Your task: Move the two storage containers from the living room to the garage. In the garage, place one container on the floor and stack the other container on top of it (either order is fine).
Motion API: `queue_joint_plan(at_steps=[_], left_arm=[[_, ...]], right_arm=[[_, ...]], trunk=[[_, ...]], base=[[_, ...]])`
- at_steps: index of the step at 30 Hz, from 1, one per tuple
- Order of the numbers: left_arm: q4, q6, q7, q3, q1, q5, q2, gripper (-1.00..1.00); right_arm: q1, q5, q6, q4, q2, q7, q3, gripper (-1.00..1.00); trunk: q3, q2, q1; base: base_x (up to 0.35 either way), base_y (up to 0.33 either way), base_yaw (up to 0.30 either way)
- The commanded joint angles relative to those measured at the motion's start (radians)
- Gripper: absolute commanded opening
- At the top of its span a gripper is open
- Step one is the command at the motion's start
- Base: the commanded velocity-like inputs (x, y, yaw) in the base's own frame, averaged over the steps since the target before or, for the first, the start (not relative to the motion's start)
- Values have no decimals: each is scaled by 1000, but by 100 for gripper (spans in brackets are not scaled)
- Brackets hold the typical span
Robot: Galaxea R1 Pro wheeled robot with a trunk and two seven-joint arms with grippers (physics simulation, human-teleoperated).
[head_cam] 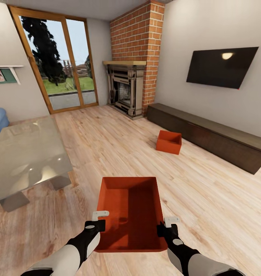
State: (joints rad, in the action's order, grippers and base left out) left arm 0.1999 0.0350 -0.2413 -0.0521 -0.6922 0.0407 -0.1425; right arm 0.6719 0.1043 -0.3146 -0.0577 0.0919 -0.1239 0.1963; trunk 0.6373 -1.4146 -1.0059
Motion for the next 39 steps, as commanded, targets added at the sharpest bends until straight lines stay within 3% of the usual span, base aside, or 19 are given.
queue_joint_plan(at_steps=[1, 39], left_arm=[[-2, 5, -9, -27, 0, 4, 1, -100], [-2, 5, -9, -26, 0, 4, 1, -100]], right_arm=[[1, 17, -30, -2, -1, -16, -67, -100], [1, 17, -31, -2, 0, -16, -67, -100]], trunk=[[-1, 0, 0], [-61, 0, 0]], base=[[0, 0, 0], [0, 0, 0]])
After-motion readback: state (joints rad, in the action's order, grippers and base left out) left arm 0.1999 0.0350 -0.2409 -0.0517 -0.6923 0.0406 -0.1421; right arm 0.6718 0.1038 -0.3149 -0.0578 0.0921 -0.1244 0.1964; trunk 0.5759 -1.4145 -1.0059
